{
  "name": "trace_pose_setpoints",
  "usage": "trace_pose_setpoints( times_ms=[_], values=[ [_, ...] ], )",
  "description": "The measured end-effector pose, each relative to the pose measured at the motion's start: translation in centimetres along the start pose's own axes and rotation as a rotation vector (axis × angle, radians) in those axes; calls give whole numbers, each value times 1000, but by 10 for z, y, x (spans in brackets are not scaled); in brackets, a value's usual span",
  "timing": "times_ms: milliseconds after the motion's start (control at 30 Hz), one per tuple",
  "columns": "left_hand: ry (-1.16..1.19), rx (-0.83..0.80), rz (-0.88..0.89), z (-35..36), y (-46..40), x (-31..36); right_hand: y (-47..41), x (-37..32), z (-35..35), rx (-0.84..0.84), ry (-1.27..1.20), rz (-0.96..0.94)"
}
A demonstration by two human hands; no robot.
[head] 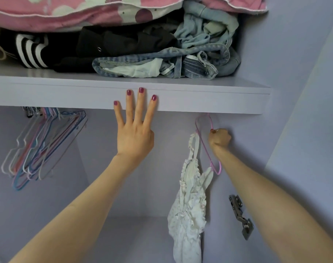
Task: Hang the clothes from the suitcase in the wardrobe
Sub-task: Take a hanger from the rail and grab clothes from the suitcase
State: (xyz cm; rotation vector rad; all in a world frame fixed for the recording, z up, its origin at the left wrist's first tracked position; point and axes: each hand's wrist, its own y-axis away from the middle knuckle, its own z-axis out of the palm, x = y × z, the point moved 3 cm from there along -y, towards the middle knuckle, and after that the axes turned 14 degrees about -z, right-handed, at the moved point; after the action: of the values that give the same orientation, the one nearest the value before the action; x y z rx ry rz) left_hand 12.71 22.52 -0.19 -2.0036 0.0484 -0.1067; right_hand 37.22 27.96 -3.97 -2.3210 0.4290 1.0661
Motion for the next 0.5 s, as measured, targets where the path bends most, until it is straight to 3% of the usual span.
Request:
trace_pose_setpoints(
  times_ms=[300, 500],
  values=[
    [1, -14, -75, 1, 2, 8, 8, 41, 4, 23, -49, 182],
    [20, -100, -107, -9, 6, 11, 18, 38, -2, -53, -26, 139]
  ],
)
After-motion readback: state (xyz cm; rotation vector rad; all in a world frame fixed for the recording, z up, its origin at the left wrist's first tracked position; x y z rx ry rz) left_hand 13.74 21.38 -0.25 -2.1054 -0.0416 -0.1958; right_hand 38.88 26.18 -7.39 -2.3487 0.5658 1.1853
